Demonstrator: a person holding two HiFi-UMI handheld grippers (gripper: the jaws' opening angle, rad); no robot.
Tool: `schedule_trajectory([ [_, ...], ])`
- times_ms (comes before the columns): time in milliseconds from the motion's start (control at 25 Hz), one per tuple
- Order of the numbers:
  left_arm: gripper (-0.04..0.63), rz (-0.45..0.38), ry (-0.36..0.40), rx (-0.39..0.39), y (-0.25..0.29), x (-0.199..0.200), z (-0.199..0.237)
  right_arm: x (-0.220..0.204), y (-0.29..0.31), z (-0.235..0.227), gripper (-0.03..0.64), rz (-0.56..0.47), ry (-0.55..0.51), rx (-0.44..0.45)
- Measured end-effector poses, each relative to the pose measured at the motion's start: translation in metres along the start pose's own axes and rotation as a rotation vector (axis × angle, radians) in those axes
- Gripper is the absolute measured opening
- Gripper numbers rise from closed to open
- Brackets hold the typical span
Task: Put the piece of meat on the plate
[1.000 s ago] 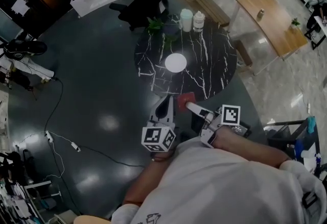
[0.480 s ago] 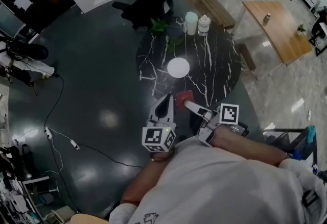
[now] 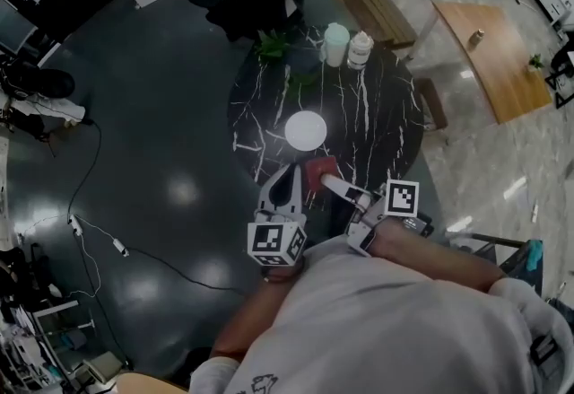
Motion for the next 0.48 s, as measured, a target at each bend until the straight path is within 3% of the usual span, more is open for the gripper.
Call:
schedule_trajectory([
  [240, 0.006, -0.010, -0.010, 0.058, 0.048, 0.004, 0.012, 0.055, 0.011, -0.005, 0.087, 0.045, -0.006, -0.013],
  [480, 0.008, -0.004, 0.040, 0.112, 0.091, 0.002, 0.008, 0.100, 0.012, -0.015, 0.087, 0.094, 0.014, 0.001],
])
Point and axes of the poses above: the fingertips, and each gripper's own axes: y forward along the fingers, z to its left, x out of its top, the point moved 7 cm from there along -y, backward along the fingers, and after that the axes turned 12 degrees about -x, right-handed, at the moved point
